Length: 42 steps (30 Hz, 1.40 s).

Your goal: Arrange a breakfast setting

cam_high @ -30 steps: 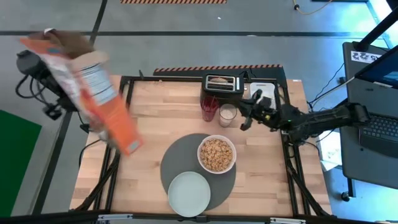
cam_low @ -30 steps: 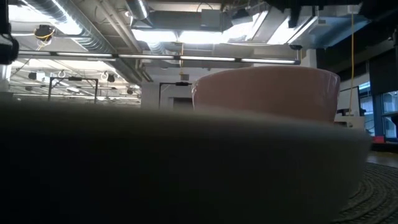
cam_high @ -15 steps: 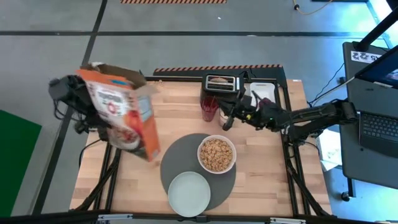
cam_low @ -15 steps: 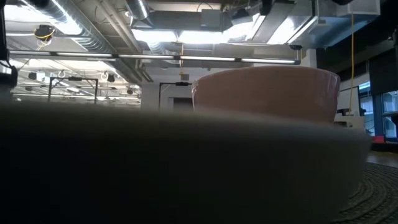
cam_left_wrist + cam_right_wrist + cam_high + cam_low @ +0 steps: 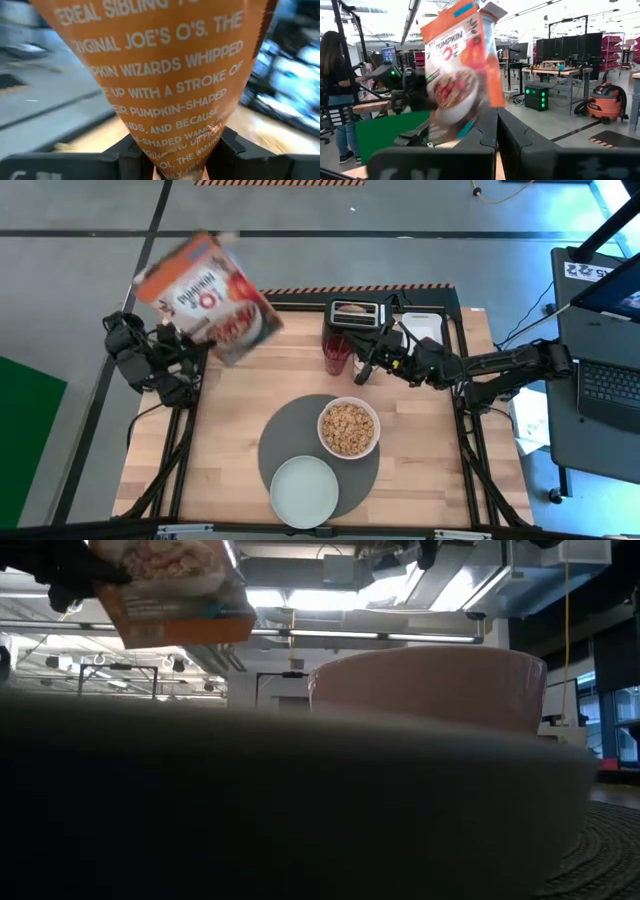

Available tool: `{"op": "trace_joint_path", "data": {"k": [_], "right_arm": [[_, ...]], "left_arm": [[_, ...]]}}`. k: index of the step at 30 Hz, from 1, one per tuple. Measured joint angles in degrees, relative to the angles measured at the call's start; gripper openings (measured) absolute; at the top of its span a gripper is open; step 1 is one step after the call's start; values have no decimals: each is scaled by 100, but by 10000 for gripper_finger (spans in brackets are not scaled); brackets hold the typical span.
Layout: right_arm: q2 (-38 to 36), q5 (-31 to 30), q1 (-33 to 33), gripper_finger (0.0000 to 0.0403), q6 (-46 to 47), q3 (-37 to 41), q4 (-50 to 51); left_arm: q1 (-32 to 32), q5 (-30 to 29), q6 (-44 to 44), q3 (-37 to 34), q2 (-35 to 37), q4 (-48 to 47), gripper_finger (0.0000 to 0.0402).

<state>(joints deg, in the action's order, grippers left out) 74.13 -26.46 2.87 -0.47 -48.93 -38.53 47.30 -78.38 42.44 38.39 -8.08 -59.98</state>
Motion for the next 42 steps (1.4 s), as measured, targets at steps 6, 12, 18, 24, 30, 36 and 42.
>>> {"op": "trace_joint_path", "data": {"k": [6, 12, 18, 24, 30, 36, 42], "right_arm": [[-1, 7, -77, 5, 0, 0, 11], [-1, 57, -273, 5, 11, -1, -101], [-1, 208, -379, 5, 28, 0, -119], [-1, 432, -365, 5, 40, -1, -124], [-1, 662, -365, 5, 45, 0, -95], [-1, 1158, -365, 5, 143, -2, -218], [-1, 1698, -364, 5, 315, -2, -180]], "left_arm": [[-393, -597, 22, -4, -110, -30, 115], [-884, -360, -182, -9, -817, 1264, 114], [-1546, 587, -1478, -11, -1912, 3163, 114], [-3091, 1758, -1727, -13, -2539, 3887, 114], [-4699, 3566, -2946, 2, -3410, 5465, 113], [-6005, 3176, -2303, -11, -3958, 4262, 113], [-6718, 3616, -1747, -148, -4317, 4227, 113]]}}
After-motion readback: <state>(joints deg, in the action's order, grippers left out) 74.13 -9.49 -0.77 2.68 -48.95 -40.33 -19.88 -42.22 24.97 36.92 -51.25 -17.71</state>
